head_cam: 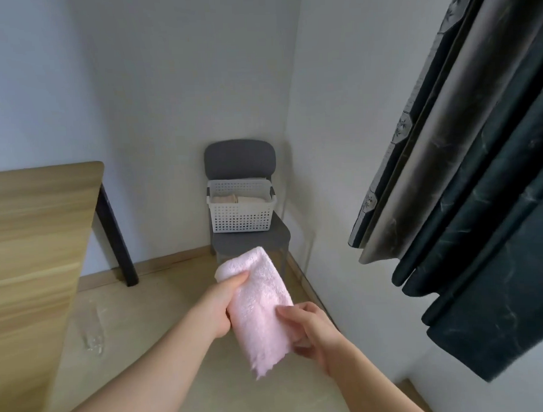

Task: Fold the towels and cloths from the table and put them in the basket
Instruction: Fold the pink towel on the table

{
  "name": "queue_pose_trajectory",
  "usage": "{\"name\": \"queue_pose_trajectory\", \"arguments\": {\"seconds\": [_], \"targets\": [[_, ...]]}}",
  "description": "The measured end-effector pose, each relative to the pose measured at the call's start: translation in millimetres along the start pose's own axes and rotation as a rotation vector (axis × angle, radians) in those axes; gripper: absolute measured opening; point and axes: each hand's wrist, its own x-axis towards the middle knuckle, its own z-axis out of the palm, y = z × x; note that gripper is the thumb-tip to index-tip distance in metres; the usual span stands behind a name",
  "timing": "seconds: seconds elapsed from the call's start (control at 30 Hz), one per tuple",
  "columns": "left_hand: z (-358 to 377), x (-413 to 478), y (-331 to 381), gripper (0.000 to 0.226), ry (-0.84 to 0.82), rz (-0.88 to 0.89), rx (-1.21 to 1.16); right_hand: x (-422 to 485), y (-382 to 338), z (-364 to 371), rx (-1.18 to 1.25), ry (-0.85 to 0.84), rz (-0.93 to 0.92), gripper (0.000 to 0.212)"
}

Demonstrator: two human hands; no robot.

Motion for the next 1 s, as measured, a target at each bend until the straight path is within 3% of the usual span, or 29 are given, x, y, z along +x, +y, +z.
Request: {"name": "queue_pose_trajectory", "arguments": {"seconds": [0.07,0.13,0.23,0.3,0.43,0.57,0.67,0.83,1.0], "targets": [[9.2,26.3,20.8,0.053,-0.038,0.022,0.058,29.3,-21.0,-5.6,-0.051,-0.025,-0.087,0.064],[20.1,57.3,44.4,0.055,-0.075,0.022,0.099,63.7,-49.1,-7.1,0.02,-0.167,-0.097,0.077],[34.5,106.7,92.4,0.052,-0.091,0.044,0.093,114.4,-101.7,0.3,0.033,-0.281,-0.1,0.057],[40.6,139.6,129.6,0.049,-0.084,0.058,0.064,151.5,-133.6,6.2,0.027,-0.217,-0.103,0.031],[51.6,198.4,191.0,0.039,-0.12,0.041,0.055,227.6,-188.7,14.6,0.104,-0.111,-0.172,0.017],[66.6,254.2,227.1,0.042,-0.136,-0.011,0.122,293.4,-227.0,15.9,0.144,-0.012,-0.177,0.014],[77.5,300.2,244.5,0.061,-0.008,0.129,0.171,344.4,-245.9,9.3,0.076,-0.032,-0.143,0.017],[96.6,370.6,281.5,0.027,0.047,0.186,0.319,435.6,-286.5,-0.5,-0.054,-0.068,-0.089,0.034],[108.6,436.9,314.1,0.028,0.002,0.089,0.282,512.2,-321.6,-9.7,-0.104,-0.095,0.001,0.035]]}}
